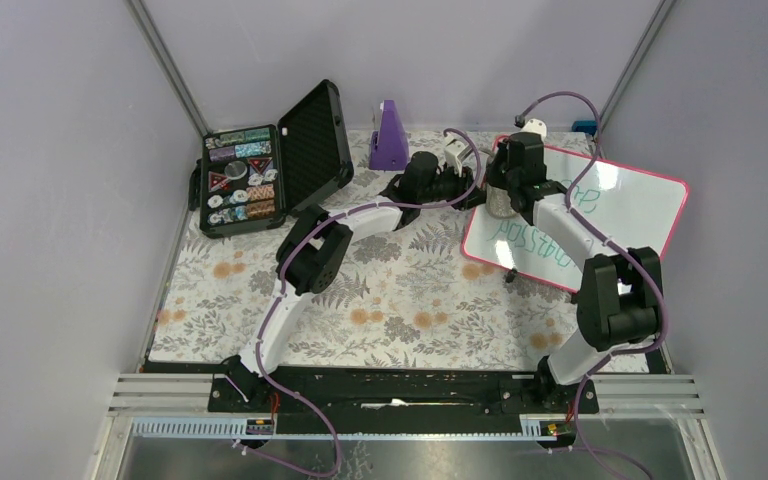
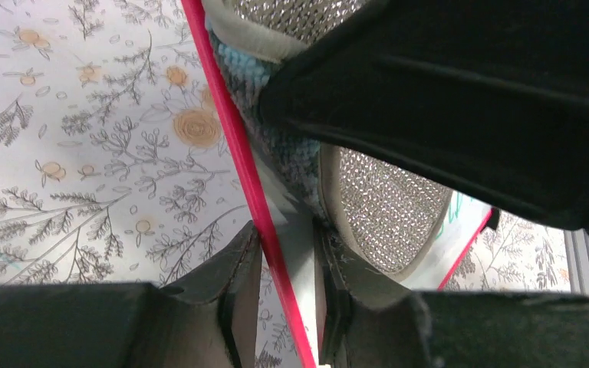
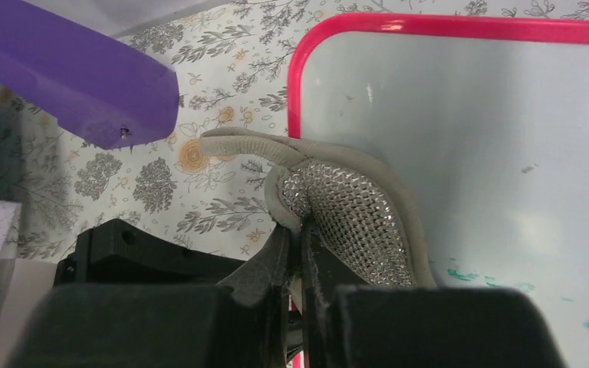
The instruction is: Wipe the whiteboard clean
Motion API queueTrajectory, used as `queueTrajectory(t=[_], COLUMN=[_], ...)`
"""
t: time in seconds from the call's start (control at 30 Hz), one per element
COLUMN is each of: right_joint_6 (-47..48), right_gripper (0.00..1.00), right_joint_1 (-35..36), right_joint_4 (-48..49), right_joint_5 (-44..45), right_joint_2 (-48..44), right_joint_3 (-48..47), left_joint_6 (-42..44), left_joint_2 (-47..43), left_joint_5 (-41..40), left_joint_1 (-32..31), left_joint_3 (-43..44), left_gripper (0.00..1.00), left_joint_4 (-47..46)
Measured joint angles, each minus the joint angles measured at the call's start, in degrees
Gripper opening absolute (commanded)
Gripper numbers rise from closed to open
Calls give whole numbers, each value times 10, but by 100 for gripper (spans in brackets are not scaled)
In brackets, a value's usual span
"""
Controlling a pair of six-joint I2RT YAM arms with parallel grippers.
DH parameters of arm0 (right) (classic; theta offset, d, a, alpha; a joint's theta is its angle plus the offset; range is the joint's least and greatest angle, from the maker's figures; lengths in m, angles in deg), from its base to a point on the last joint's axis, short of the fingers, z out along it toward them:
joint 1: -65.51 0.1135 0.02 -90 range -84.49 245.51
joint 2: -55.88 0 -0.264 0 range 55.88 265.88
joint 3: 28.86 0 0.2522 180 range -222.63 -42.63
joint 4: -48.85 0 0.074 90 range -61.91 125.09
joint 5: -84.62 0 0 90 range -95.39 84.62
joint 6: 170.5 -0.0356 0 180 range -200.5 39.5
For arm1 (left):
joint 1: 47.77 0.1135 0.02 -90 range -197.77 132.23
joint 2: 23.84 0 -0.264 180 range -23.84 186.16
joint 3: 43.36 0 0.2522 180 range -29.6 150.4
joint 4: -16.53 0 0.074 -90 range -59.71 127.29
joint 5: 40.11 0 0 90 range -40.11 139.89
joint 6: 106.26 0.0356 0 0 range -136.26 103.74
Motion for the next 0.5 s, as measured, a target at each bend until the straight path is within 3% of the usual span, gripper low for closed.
queueTrajectory(t=[0.23, 0.5], right_joint_6=[-30, -70], right_gripper=[0, 0], right_joint_1=[-26, -143], right_joint_4=[17, 35], right_joint_5=[-48, -56], right_joint_2=[-4, -91], right_joint_3=[14, 100], left_joint_6=[9, 13], left_joint_2=[0, -2], left_joint_5=[-1, -7], left_joint_1=[0, -1], left_joint_3=[-1, -1], left_gripper=[0, 0], left_joint_4=[-2, -6])
